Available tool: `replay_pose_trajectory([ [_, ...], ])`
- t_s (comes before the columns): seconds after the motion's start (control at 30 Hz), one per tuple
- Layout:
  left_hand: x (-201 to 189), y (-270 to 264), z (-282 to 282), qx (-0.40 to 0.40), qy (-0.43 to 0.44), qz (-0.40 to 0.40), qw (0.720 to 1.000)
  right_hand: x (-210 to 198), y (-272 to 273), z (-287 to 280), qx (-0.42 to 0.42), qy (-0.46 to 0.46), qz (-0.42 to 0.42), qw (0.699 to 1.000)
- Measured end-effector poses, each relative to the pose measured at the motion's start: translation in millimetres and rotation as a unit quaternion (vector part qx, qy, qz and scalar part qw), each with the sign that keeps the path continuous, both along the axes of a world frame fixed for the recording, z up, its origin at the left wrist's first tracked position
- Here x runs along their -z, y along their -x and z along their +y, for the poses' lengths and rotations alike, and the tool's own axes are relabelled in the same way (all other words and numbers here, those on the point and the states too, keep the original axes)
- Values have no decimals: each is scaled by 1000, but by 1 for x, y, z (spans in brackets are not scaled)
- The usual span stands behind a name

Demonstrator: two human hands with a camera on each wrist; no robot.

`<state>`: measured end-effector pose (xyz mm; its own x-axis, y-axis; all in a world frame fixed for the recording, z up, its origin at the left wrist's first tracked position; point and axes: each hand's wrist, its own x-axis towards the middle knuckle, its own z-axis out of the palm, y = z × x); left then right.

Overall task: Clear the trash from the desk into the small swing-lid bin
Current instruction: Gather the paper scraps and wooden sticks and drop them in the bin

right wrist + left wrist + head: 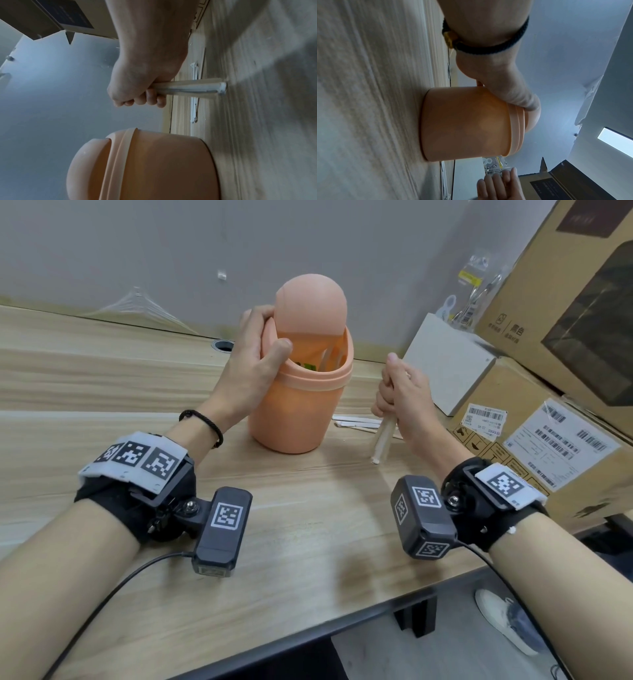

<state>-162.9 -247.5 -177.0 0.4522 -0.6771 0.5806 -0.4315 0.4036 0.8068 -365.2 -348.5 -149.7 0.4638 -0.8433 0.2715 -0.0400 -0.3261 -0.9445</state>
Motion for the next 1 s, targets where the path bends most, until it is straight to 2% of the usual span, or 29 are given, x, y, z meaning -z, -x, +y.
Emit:
replay_pose_trajectory([
  [0.17, 0, 0, 1, 0, -3, -3, 1000, 6, 1, -3, 36, 29, 43, 998],
  [0.4, -1, 3, 2, -3, -4, -2, 1000, 19, 8, 0, 28, 73, 114, 990],
  [0.53, 0, 1, 1, -4, 1, -3, 1000, 17, 16, -3, 69, 102, 207, 971],
  [0.63, 0, 0, 1, 0, -2, -6, 1000, 12, 20, -2, 108, 152, 277, 942],
  [0.77, 0, 0, 1, 2, -6, -6, 1000, 12, 22, -5, 122, 183, 320, 921],
  [0.87, 0, 0, 1, -2, -2, -8, 1000, 7, 20, -4, 119, 184, 312, 924],
  [1.0, 1, -1, 0, -3, 0, -9, 1000, -12, 12, 5, 130, 186, 218, 949],
])
